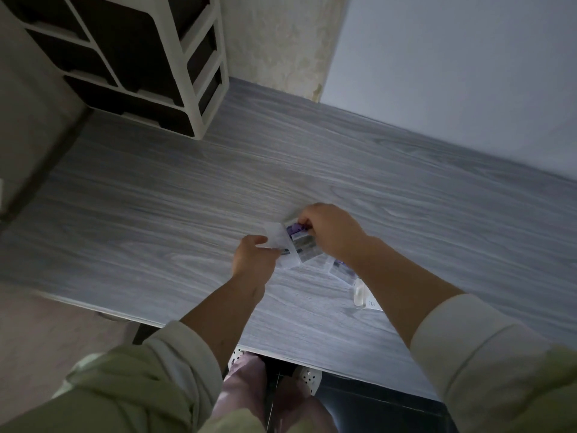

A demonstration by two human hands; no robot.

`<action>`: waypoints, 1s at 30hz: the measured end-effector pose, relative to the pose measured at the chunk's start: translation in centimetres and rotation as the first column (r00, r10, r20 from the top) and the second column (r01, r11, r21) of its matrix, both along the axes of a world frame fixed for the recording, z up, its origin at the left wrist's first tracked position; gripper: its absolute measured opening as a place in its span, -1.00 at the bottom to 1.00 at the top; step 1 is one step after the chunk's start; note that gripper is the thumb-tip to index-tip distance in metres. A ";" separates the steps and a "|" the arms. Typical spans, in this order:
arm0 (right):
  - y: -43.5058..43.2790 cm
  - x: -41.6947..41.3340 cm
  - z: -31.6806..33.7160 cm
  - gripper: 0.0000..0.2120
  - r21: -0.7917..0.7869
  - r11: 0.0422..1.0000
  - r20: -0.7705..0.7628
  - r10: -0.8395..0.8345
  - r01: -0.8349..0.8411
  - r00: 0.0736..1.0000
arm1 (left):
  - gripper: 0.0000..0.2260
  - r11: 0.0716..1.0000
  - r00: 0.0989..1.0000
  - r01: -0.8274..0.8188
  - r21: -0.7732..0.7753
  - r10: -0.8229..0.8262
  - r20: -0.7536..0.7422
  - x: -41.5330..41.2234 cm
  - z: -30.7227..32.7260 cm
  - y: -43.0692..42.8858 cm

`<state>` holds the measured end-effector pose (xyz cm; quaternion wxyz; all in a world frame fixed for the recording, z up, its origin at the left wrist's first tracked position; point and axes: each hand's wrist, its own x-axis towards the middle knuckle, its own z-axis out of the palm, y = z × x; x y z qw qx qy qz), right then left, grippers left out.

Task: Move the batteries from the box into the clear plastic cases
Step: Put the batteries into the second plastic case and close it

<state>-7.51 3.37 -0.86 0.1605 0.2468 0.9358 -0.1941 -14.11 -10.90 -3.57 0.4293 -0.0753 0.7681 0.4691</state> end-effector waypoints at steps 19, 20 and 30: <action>0.1 -0.6 -1.4 -0.81 0.219 0.966 0.024 -0.148 0.139 0.989 | -0.76 0.991 0.985 0.130 -0.001 -0.130 -0.111 -2.6 -1.0 -0.2; 0.1 -0.7 -1.3 -0.79 0.196 0.970 0.050 -0.157 0.144 0.986 | -0.78 0.990 0.980 0.142 -0.011 -0.142 -0.140 -2.9 -0.8 -0.3; -3.1 -3.2 -2.7 -0.85 0.062 0.997 0.065 -0.053 0.049 0.996 | -0.73 0.962 0.906 0.261 -0.078 -0.272 -0.326 -5.1 -0.5 -0.9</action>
